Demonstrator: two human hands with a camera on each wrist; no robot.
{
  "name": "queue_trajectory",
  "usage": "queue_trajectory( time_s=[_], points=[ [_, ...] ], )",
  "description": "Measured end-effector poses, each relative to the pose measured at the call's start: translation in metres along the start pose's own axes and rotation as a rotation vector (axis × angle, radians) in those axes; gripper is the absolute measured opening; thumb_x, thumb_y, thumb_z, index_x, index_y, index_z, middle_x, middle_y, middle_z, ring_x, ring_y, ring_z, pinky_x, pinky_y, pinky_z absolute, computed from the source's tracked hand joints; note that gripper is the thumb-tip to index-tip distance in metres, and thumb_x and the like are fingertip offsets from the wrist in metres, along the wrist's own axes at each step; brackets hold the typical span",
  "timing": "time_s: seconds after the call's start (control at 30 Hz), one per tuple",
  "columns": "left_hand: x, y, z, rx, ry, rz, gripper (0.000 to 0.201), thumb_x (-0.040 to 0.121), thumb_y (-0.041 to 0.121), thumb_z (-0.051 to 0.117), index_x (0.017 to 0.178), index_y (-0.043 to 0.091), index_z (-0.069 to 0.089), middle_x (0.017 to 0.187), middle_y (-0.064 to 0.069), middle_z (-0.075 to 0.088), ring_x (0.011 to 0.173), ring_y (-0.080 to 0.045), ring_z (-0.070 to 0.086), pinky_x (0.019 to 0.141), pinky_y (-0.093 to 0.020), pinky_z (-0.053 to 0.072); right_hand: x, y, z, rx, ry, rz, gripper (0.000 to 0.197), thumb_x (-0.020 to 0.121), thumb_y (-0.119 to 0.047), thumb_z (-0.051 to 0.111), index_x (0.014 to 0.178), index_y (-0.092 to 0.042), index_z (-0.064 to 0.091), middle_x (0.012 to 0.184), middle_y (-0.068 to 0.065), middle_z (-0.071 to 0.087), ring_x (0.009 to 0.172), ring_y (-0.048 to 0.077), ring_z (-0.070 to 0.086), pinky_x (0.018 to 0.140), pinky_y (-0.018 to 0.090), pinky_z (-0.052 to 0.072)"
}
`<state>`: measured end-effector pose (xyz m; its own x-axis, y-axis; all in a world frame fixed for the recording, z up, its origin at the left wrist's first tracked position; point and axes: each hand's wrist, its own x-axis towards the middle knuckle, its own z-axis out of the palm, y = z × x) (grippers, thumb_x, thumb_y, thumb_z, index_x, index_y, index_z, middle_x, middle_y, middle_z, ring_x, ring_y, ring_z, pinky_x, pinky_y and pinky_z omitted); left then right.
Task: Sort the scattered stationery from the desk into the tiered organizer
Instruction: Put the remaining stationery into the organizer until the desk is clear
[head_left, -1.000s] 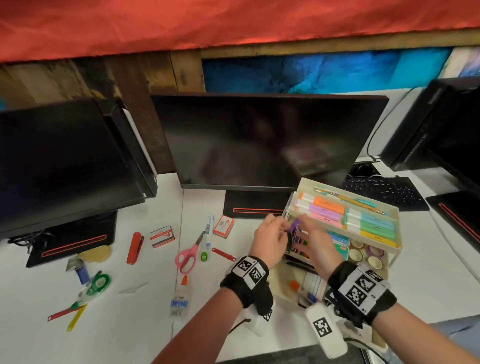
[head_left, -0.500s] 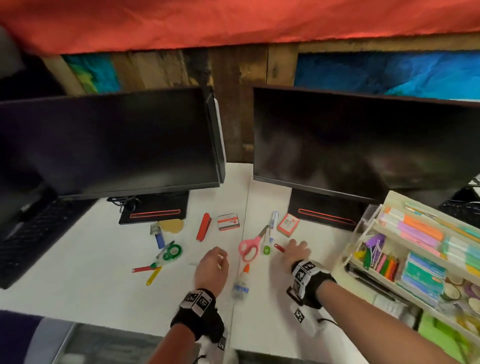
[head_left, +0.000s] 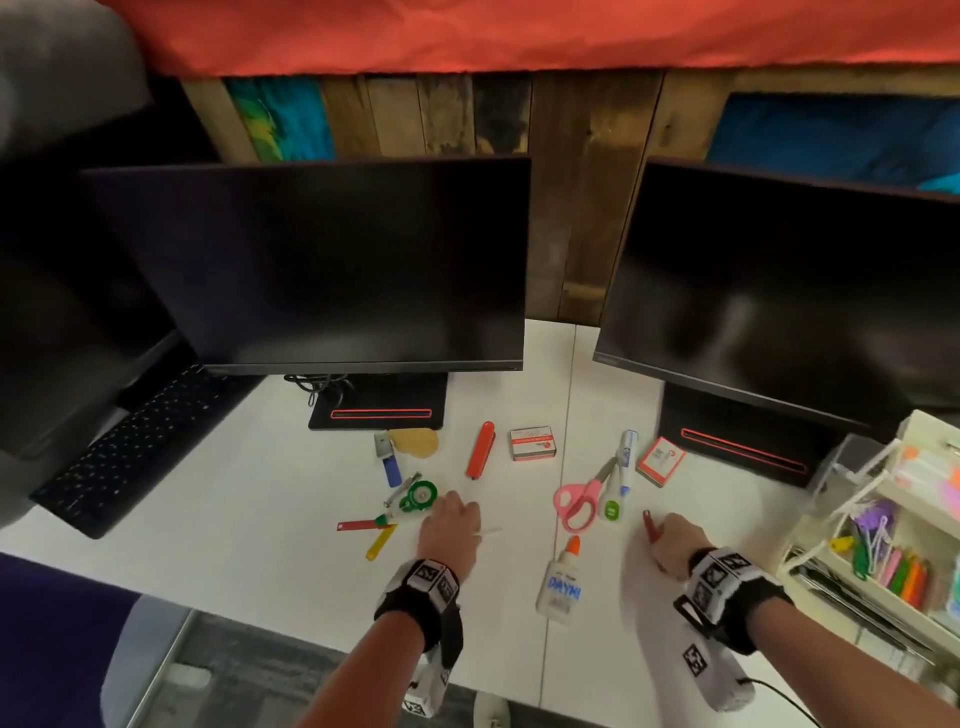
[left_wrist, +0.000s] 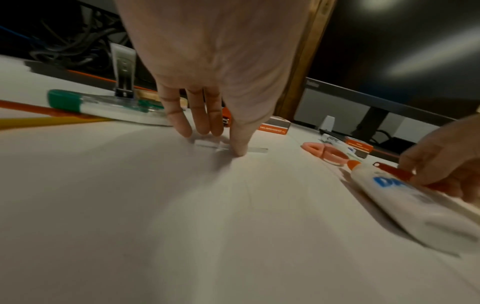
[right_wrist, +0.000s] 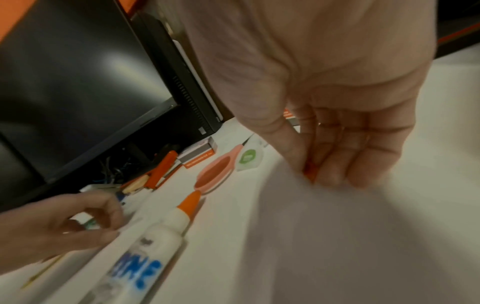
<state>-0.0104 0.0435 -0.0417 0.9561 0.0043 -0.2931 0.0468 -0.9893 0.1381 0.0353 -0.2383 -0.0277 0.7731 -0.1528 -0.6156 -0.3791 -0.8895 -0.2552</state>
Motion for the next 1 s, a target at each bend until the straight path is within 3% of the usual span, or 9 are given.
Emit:
queue_trajectory(
  time_s=[0.13,0.27,0.37,0.47,0.57,0.67,0.73,0.87,1.0],
  points=[
    [-0.001,-0.002,-0.002,0.058,-0.021,0.112,0.02,0.095,0.01,0.043,0.114,0.011,0.047,0.118,-0.007,0.051,0.109,-0.025,0.048,0.086,-0.034,0.04,-0.014,-0.01,0.001,0.19,0.069,-0.01,0.014,0.089,-0.012,0.044,0.101,-0.004,0.045,0.101,0.018,0.059,0.094,0.035,0.061,0.086,0.045,0.051],
    [-0.005,-0.022,-0.021,-0.231,0.111,0.035,0.026,0.09,-0.002,0.041,0.11,0.013,0.046,0.095,-0.003,0.056,0.085,-0.015,0.054,0.071,-0.024,0.041,-0.035,-0.057,0.003,0.315,0.158,-0.2,0.016,0.094,-0.016,0.042,0.105,-0.005,0.042,0.1,0.019,0.062,0.086,0.031,0.058,0.076,0.037,0.045],
    [-0.006,-0.051,-0.04,-0.391,0.17,-0.085,0.049,0.088,-0.006,0.041,0.13,0.019,0.039,0.112,-0.005,0.059,0.099,-0.02,0.06,0.082,-0.028,0.047,-0.044,-0.115,0.016,0.234,0.057,-0.383,0.017,0.096,-0.015,0.034,0.1,-0.004,0.047,0.104,0.019,0.063,0.091,0.033,0.059,0.074,0.033,0.042],
    [-0.009,-0.085,-0.052,-0.407,0.198,-0.201,0.044,0.09,-0.002,0.04,0.13,0.016,0.04,0.126,-0.006,0.048,0.102,-0.03,0.059,0.085,-0.035,0.045,-0.048,-0.169,0.045,0.026,-0.086,-0.55,0.023,0.096,-0.021,0.031,0.108,-0.01,0.047,0.107,0.02,0.062,0.096,0.035,0.059,0.076,0.033,0.041],
    [-0.014,-0.116,-0.049,-0.396,0.197,-0.323,0.023,0.095,0.014,0.038,0.116,0.011,0.047,0.119,-0.009,0.049,0.097,-0.032,0.059,0.085,-0.04,0.045,-0.06,-0.211,0.074,-0.217,-0.168,-0.746,0.033,0.096,-0.024,0.034,0.129,-0.022,0.036,0.11,0.019,0.061,0.096,0.037,0.06,0.078,0.036,0.045],
    [-0.022,-0.136,-0.035,-0.385,0.109,-0.347,0.026,0.092,0.03,0.048,0.113,0.015,0.049,0.117,-0.005,0.053,0.101,-0.026,0.058,0.089,-0.035,0.046,-0.063,-0.235,0.097,-0.413,-0.21,-0.807,0.054,0.097,-0.024,0.035,0.147,-0.031,0.015,0.133,0.017,0.049,0.112,0.037,0.054,0.091,0.036,0.043],
    [-0.026,-0.142,-0.026,-0.361,0.043,-0.313,0.038,0.086,0.037,0.058,0.118,0.019,0.047,0.12,-0.001,0.052,0.106,-0.024,0.058,0.091,-0.033,0.046,-0.058,-0.237,0.105,-0.47,-0.22,-0.795,0.057,0.098,-0.028,0.034,0.149,-0.033,0.01,0.141,0.019,0.04,0.119,0.038,0.049,0.099,0.035,0.039],
    [-0.025,-0.14,-0.012,-0.321,-0.036,-0.246,0.057,0.078,0.048,0.065,0.123,0.023,0.042,0.12,0.003,0.049,0.108,-0.024,0.057,0.089,-0.033,0.044,-0.048,-0.216,0.099,-0.505,-0.16,-0.817,0.054,0.099,-0.029,0.031,0.149,-0.035,0.01,0.128,0.019,0.052,0.111,0.035,0.055,0.092,0.036,0.043],
    [-0.016,-0.136,-0.011,-0.375,-0.022,-0.207,0.039,0.081,0.041,0.066,0.103,0.025,0.039,0.114,0.003,0.052,0.103,-0.023,0.059,0.085,-0.031,0.044,-0.043,-0.19,0.082,-0.487,-0.116,-0.827,0.049,0.101,-0.034,0.027,0.149,-0.032,0.016,0.127,0.016,0.054,0.108,0.035,0.057,0.09,0.036,0.043]
  ],
)
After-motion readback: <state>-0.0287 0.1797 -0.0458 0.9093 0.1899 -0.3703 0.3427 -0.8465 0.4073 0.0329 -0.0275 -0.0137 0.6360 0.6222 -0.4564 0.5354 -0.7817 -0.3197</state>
